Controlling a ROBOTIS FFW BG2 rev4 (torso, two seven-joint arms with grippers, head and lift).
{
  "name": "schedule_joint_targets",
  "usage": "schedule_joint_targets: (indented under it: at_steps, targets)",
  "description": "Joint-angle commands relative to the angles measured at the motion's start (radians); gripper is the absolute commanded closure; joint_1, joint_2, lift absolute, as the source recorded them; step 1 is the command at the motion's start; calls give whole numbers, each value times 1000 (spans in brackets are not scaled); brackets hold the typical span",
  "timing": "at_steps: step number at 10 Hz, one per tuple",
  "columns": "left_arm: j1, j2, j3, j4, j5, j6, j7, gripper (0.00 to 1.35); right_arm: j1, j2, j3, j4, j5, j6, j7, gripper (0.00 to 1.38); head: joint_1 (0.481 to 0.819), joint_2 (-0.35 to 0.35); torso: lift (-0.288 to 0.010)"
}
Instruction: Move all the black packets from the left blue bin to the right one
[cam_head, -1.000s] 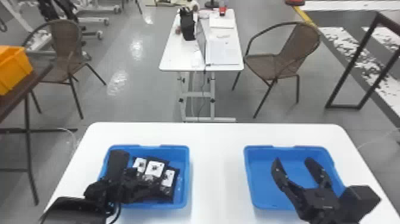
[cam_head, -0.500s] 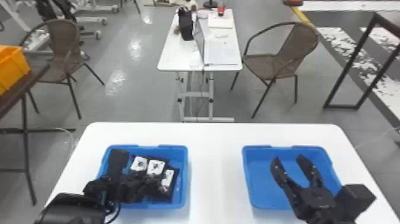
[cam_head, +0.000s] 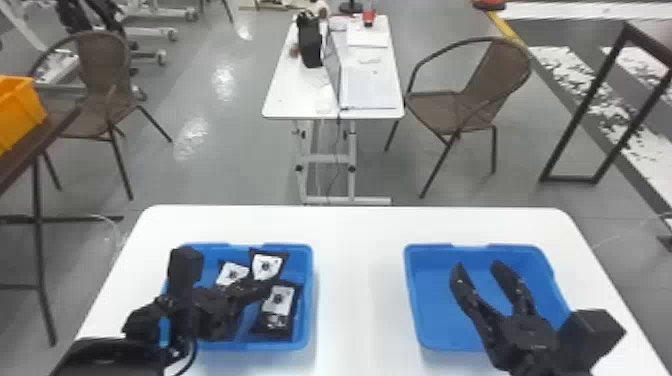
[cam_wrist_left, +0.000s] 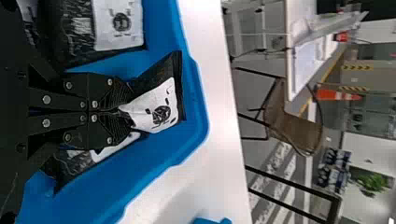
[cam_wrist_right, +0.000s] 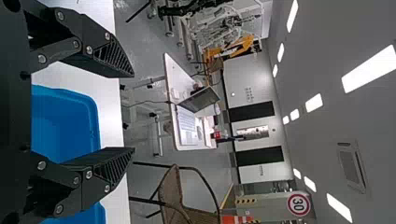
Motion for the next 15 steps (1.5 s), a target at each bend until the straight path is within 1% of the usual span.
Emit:
schedule_joint_targets:
  at_steps: [1,2,3,4,5,7,8,9,10,11,13,14,15]
  targets:
    - [31,-2,-7,-70,106,-155,-61,1197,-3,0,2,-1,-9,0,7,510,695,-1,0]
    - [32,6,-39,-96,186,-170,-99,1197,-11,0,5,0,-21,0,16,510,695,-13,0]
    - [26,13,-89,-108,246,-167,-105,1197,-27,-1,6,11,-43,0,50,510,695,-39,0]
    - [17,19,-118,-106,292,-165,-125,1197,-64,-3,20,38,-78,1,92,510,695,-56,0]
    - [-5,23,-139,-88,321,-156,-170,1197,-101,-3,39,60,-106,5,120,510,695,-70,0]
    - [-81,23,-187,-31,346,-124,-266,1199,-175,-3,58,114,-146,18,189,510,695,-79,0]
    - [-132,23,-217,26,360,-122,-309,1199,-201,-3,66,120,-150,35,201,510,695,-84,0]
    - [-172,23,-247,76,363,-124,-334,1199,-222,-3,74,126,-164,49,218,510,695,-93,0]
    - [-199,21,-268,116,366,-128,-349,1199,-239,-4,88,134,-182,60,231,510,695,-100,0]
    - [-210,18,-282,133,364,-121,-358,1199,-259,-9,106,137,-196,69,235,510,695,-103,0]
    - [-218,12,-303,142,364,-119,-363,1199,-287,-12,128,140,-236,115,258,510,695,-99,0]
    - [-224,4,-303,142,364,-121,-364,1199,-294,-13,134,147,-236,126,266,506,695,-95,0]
    - [-229,0,-305,142,363,-125,-366,1199,-308,-13,146,173,-259,133,287,499,695,-94,0]
